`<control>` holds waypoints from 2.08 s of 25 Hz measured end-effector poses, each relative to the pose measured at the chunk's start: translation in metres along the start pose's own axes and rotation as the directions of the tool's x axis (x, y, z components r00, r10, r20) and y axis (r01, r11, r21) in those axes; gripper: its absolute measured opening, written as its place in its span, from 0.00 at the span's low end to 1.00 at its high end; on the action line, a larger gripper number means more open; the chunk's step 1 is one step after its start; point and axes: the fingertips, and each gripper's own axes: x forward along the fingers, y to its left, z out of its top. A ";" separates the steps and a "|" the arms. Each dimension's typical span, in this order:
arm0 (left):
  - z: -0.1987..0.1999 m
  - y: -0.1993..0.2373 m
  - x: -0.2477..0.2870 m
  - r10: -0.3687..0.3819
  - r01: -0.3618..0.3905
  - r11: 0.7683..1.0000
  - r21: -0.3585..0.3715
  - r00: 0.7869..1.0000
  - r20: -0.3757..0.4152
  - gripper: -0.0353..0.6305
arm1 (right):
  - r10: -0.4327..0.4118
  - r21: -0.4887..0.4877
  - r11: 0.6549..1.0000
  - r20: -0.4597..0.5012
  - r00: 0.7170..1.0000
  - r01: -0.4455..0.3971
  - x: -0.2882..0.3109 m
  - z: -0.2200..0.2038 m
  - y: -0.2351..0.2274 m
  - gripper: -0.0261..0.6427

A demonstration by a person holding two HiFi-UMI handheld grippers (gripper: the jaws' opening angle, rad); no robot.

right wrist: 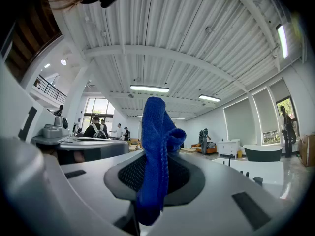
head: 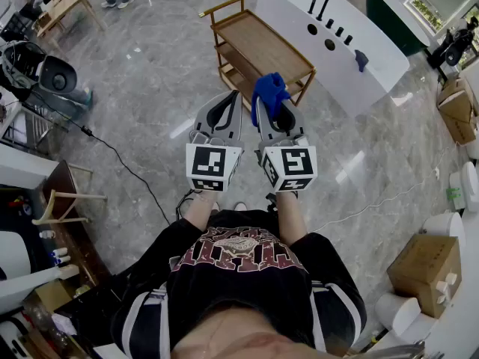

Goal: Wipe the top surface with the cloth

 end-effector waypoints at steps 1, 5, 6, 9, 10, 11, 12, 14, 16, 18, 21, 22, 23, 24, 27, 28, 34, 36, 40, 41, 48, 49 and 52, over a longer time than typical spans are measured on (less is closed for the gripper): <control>-0.001 -0.002 0.000 -0.002 0.002 1.000 -0.003 1.000 -0.002 0.12 | 0.002 0.004 1.000 0.000 1.000 -0.002 -0.001 -0.001 -0.001 0.17; -0.002 -0.007 0.004 0.009 -0.008 0.999 0.036 1.000 -0.011 0.12 | 0.010 0.014 1.000 -0.003 1.000 -0.009 -0.002 -0.005 -0.007 0.17; -0.002 -0.008 0.005 0.009 -0.009 0.999 0.041 1.000 -0.014 0.12 | 0.010 0.016 1.000 -0.005 1.000 -0.010 -0.003 -0.006 -0.010 0.17; -0.004 -0.017 0.006 0.015 -0.014 0.999 0.040 1.000 -0.023 0.12 | 0.018 0.028 0.999 -0.014 1.000 -0.018 -0.009 -0.009 -0.018 0.17; -0.005 -0.019 0.007 0.021 -0.020 0.999 0.047 0.999 -0.028 0.12 | 0.023 0.034 0.999 -0.016 1.000 -0.022 -0.010 -0.010 -0.020 0.17; -0.006 -0.018 0.009 0.025 -0.024 0.999 0.047 0.999 -0.032 0.12 | 0.026 0.039 0.999 -0.019 0.999 -0.026 -0.008 -0.012 -0.021 0.17; -0.009 -0.016 0.011 0.026 -0.024 0.999 0.037 0.999 -0.037 0.12 | 0.029 0.043 0.999 -0.022 0.999 -0.028 -0.005 -0.014 -0.023 0.17; -0.014 -0.011 0.017 0.022 -0.022 1.000 0.002 0.999 -0.045 0.12 | 0.034 0.052 0.998 -0.028 0.999 -0.032 0.001 -0.019 -0.025 0.17; -0.018 -0.004 0.021 0.028 -0.028 1.000 -0.012 0.998 -0.052 0.12 | 0.038 0.057 0.998 -0.034 0.999 -0.036 0.007 -0.023 -0.025 0.17; -0.022 0.004 0.025 0.035 -0.036 0.999 -0.016 0.998 -0.055 0.12 | 0.041 0.058 0.998 -0.037 0.998 -0.039 0.014 -0.025 -0.025 0.17; -0.025 0.023 0.034 0.041 -0.043 0.999 -0.030 0.998 -0.055 0.12 | 0.041 0.054 0.998 -0.035 0.999 -0.039 0.031 -0.027 -0.025 0.17; -0.026 0.030 0.038 0.041 -0.043 0.999 -0.033 0.998 -0.053 0.12 | 0.040 0.053 0.998 -0.035 0.999 -0.038 0.039 -0.027 -0.024 0.17; -0.027 0.039 0.042 0.041 -0.043 0.998 -0.035 0.998 -0.051 0.12 | 0.038 0.052 0.998 -0.035 0.999 -0.036 0.048 -0.028 -0.023 0.17; -0.028 0.048 0.046 0.039 -0.041 0.998 -0.039 0.998 -0.048 0.12 | 0.035 0.053 0.998 -0.034 0.999 -0.033 0.058 -0.028 -0.022 0.17; -0.032 0.078 0.062 0.025 -0.027 0.998 -0.052 0.999 -0.045 0.12 | 0.023 0.053 0.998 -0.028 0.999 -0.021 0.091 -0.028 -0.018 0.17; -0.033 0.087 0.068 0.018 -0.021 0.998 -0.053 0.999 -0.047 0.12 | 0.019 0.049 0.999 -0.028 0.999 -0.017 0.103 -0.028 -0.016 0.17; -0.037 0.144 0.104 -0.032 0.028 0.998 -0.060 0.998 -0.057 0.12 | 0.000 0.029 1.000 -0.035 0.999 0.001 0.170 -0.027 0.000 0.17; -0.038 0.160 0.112 -0.047 0.043 0.997 -0.066 0.997 -0.060 0.12 | -0.009 0.028 1.000 -0.040 0.999 0.010 0.189 -0.027 0.003 0.17; -0.043 0.186 0.121 -0.074 0.070 0.996 -0.057 0.995 -0.066 0.12 | -0.028 0.029 0.999 -0.044 0.999 0.029 0.217 -0.031 0.013 0.17; -0.044 0.193 0.122 -0.079 0.076 0.995 -0.058 0.995 -0.067 0.12 | -0.031 0.028 0.999 -0.046 0.998 0.032 0.224 -0.033 0.017 0.17; -0.048 0.227 0.139 -0.099 0.094 0.993 -0.068 0.992 -0.075 0.12 | -0.045 0.034 0.998 -0.066 0.997 0.047 0.266 -0.038 0.028 0.17; -0.049 0.232 0.142 -0.099 0.094 0.993 -0.065 0.992 -0.079 0.12 | -0.046 0.033 0.998 -0.069 0.997 0.048 0.271 -0.039 0.028 0.17; -0.053 0.243 0.154 -0.103 0.097 0.993 -0.073 0.991 -0.081 0.12 | -0.047 0.030 0.998 -0.078 0.996 0.049 0.287 -0.042 0.027 0.17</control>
